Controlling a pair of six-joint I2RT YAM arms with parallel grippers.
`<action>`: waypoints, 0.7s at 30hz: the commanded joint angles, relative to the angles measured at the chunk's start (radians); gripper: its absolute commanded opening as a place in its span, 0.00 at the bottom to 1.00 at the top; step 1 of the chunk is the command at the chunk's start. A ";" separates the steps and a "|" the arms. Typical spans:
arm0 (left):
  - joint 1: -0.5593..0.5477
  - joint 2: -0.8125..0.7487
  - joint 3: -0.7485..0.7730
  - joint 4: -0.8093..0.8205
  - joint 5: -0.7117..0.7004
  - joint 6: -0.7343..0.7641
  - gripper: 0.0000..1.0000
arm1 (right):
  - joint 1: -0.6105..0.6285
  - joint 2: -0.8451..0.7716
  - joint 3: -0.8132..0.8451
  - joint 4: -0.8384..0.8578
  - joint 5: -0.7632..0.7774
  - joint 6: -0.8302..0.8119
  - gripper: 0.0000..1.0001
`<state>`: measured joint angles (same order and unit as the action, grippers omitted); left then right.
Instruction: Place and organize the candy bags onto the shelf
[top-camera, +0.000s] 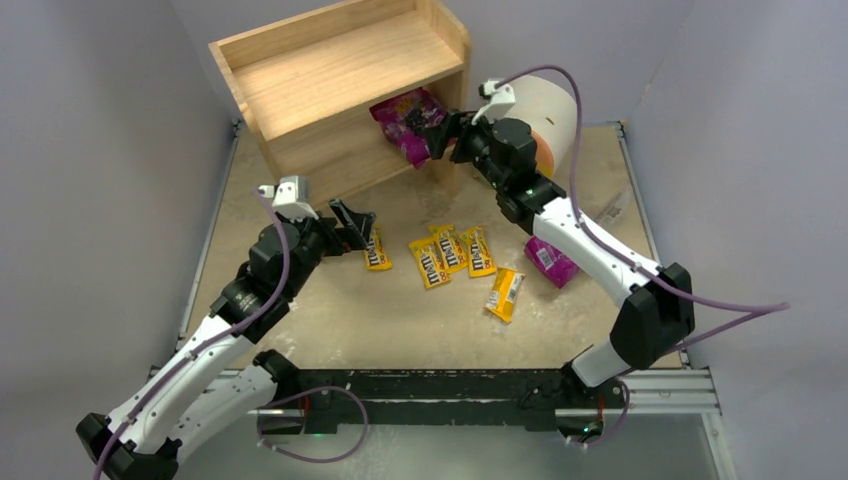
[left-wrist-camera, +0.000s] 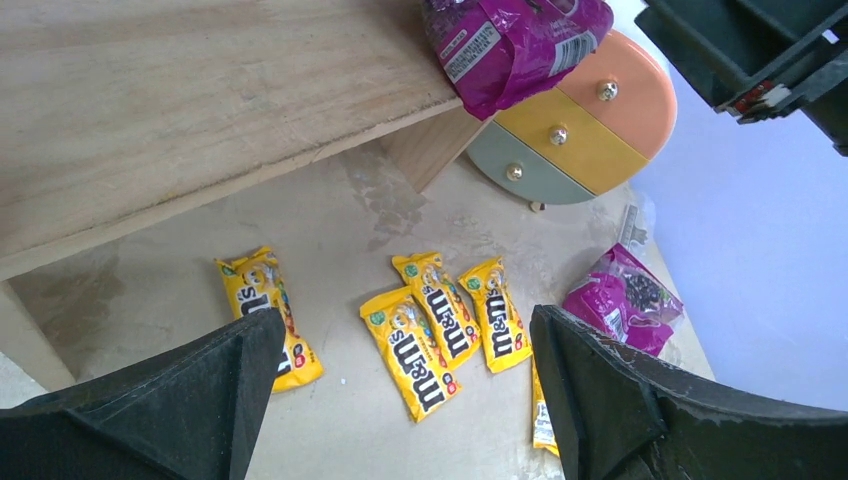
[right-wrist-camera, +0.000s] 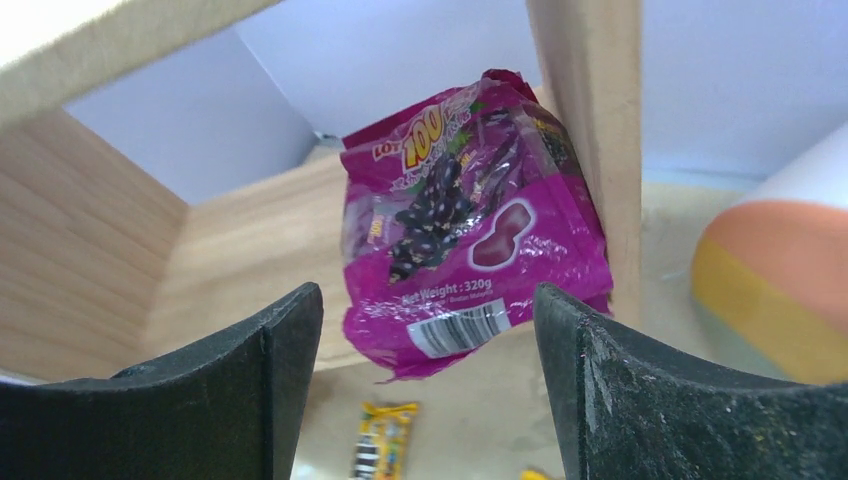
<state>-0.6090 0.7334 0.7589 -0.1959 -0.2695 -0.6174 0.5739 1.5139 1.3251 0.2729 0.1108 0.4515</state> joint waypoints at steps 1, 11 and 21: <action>0.004 -0.009 0.001 0.011 -0.011 -0.004 1.00 | -0.003 0.041 0.067 0.051 -0.080 -0.380 0.79; 0.003 0.002 0.005 0.007 -0.011 -0.003 1.00 | -0.003 0.196 0.232 0.030 -0.151 -0.448 0.80; 0.003 0.012 0.008 -0.006 -0.021 -0.001 1.00 | -0.003 0.327 0.203 0.193 -0.112 -0.534 0.79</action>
<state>-0.6090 0.7425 0.7589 -0.2050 -0.2707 -0.6174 0.5739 1.8141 1.5200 0.3851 -0.0181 -0.0364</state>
